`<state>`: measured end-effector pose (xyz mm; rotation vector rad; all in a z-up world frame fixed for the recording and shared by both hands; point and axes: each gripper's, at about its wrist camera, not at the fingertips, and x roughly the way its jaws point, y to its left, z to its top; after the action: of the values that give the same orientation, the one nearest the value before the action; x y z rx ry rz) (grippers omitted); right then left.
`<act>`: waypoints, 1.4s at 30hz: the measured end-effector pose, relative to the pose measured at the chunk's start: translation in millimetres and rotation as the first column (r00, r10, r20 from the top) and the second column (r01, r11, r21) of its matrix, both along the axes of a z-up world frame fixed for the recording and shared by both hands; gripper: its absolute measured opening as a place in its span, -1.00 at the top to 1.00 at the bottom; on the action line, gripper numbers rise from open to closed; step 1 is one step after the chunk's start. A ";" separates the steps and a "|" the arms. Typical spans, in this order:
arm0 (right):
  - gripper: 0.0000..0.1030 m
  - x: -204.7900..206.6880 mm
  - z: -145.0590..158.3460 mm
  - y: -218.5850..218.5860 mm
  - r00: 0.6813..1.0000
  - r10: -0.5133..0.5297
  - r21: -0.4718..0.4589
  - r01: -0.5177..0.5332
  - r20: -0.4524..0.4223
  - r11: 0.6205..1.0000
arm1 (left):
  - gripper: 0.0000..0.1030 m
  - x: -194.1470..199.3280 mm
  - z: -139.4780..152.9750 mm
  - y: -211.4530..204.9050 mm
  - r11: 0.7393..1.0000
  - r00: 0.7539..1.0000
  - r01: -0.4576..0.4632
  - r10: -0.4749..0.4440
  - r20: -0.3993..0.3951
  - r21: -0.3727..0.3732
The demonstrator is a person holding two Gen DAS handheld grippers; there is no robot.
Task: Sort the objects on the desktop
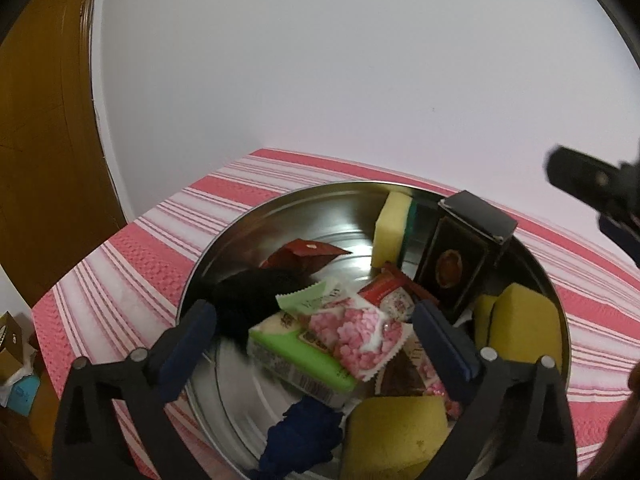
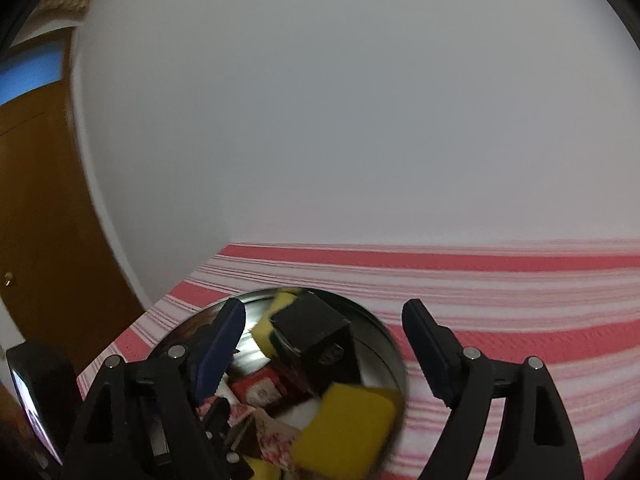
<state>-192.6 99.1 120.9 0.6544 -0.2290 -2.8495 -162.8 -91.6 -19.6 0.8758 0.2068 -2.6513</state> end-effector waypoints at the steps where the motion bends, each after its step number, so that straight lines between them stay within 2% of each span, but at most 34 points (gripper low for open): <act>1: -0.68 3.6 2.1 4.4 1.000 -0.023 0.003 0.023 0.015 1.000 | -0.99 2.1 2.5 1.6 1.000 1.000 0.003 -0.003 -0.004 -0.003; 7: -0.76 31.3 9.5 25.9 0.994 -0.100 -0.001 0.101 0.048 0.995 | -0.99 9.7 12.1 16.6 0.998 0.999 0.036 -0.036 -0.004 -0.047; 11: -0.76 43.8 0.8 29.4 0.992 -0.114 -0.040 0.117 0.053 0.992 | -0.99 18.8 19.4 26.9 0.995 0.997 0.073 -0.075 -0.022 -0.071; 15: -0.76 64.8 -5.0 29.1 0.989 -0.146 0.008 0.146 0.031 0.989 | -0.99 27.8 27.6 35.3 0.990 0.994 0.101 -0.105 -0.033 -0.095; 21: -0.76 84.3 -7.2 39.8 0.981 -0.191 0.028 0.191 0.021 0.981 | -0.99 30.5 34.6 40.1 0.991 0.996 0.091 -0.092 -0.002 -0.099; 26: -0.76 93.4 -6.5 48.8 0.976 -0.219 -0.001 0.219 0.016 0.976 | -0.99 31.2 37.1 39.2 0.991 0.998 0.047 -0.042 0.042 -0.124; 30: -0.76 95.7 -7.2 42.7 0.974 -0.228 0.002 0.228 -0.004 0.974 | -0.99 36.7 39.4 40.2 0.987 0.999 0.047 -0.043 0.028 -0.151; 42: -0.76 114.4 0.5 36.9 0.964 -0.254 0.030 0.257 -0.082 0.966 | -0.99 47.4 46.9 43.9 0.985 0.998 0.060 -0.063 -0.013 -0.161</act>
<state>-78.2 136.0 121.4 0.5561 -0.2615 -3.1270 -115.4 -47.7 27.3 0.8184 -0.0305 -2.6885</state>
